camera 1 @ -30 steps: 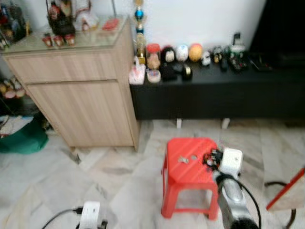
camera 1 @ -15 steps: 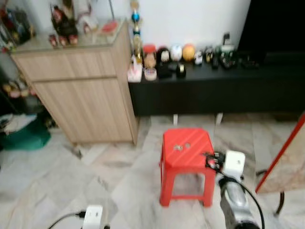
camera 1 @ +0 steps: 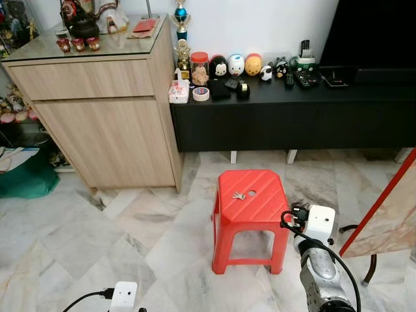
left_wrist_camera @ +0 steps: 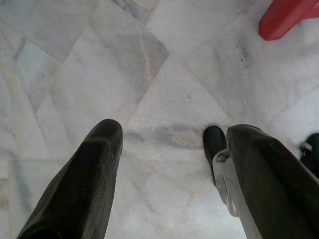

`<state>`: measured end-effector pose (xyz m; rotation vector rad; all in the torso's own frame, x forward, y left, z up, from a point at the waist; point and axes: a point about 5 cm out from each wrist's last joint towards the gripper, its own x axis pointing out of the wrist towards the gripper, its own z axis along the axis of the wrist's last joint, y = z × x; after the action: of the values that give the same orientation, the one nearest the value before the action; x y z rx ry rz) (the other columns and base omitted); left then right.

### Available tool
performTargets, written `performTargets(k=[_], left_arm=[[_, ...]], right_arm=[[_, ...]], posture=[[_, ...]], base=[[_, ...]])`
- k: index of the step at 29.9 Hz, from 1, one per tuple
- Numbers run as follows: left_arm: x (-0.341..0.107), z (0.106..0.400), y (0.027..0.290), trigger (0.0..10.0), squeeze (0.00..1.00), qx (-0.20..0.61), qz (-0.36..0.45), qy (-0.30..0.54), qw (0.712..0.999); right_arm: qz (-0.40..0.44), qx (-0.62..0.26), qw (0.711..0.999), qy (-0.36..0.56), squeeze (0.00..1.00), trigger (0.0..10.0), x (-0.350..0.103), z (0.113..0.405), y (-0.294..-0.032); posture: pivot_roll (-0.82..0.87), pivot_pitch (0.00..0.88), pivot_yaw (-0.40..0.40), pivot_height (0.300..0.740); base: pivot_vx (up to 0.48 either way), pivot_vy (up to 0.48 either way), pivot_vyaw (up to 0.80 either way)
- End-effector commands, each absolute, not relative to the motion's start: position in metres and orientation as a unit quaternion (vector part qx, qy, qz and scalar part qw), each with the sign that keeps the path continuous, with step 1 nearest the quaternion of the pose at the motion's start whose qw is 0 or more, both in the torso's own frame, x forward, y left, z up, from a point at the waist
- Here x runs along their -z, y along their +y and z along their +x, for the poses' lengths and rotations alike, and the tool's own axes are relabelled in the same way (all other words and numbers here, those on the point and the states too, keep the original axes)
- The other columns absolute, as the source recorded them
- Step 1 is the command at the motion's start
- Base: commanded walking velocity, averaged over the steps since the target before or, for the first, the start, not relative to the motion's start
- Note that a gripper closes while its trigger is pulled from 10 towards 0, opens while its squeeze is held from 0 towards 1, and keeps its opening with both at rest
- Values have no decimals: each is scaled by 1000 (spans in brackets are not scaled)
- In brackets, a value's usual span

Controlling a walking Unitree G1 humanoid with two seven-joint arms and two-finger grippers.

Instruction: Hang keys on a hook

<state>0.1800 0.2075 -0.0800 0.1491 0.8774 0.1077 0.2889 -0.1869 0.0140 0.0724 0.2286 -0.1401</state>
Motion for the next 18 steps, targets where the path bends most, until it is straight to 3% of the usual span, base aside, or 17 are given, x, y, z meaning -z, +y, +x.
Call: performTargets(k=[1, 4, 18], left_arm=[[80, 178, 209, 10000, 0, -50, 84, 426, 899], [81, 178, 208, 10000, 0, -47, 83, 425, 900], [82, 177, 208, 10000, 0, -47, 84, 430, 898]], right_arm=[[35, 71, 990, 121, 0, 10000, -12, 289, -187], [36, 73, 989, 123, 0, 10000, -12, 288, -187], [56, 86, 981, 165, 0, 10000, 2, 280, -186]], posture=[[-30, 4, 20, 740], [-30, 1, 22, 740], [-35, 0, 17, 740]], base=[[0, 0, 0], [0, 0, 0], [0, -256, 0]])
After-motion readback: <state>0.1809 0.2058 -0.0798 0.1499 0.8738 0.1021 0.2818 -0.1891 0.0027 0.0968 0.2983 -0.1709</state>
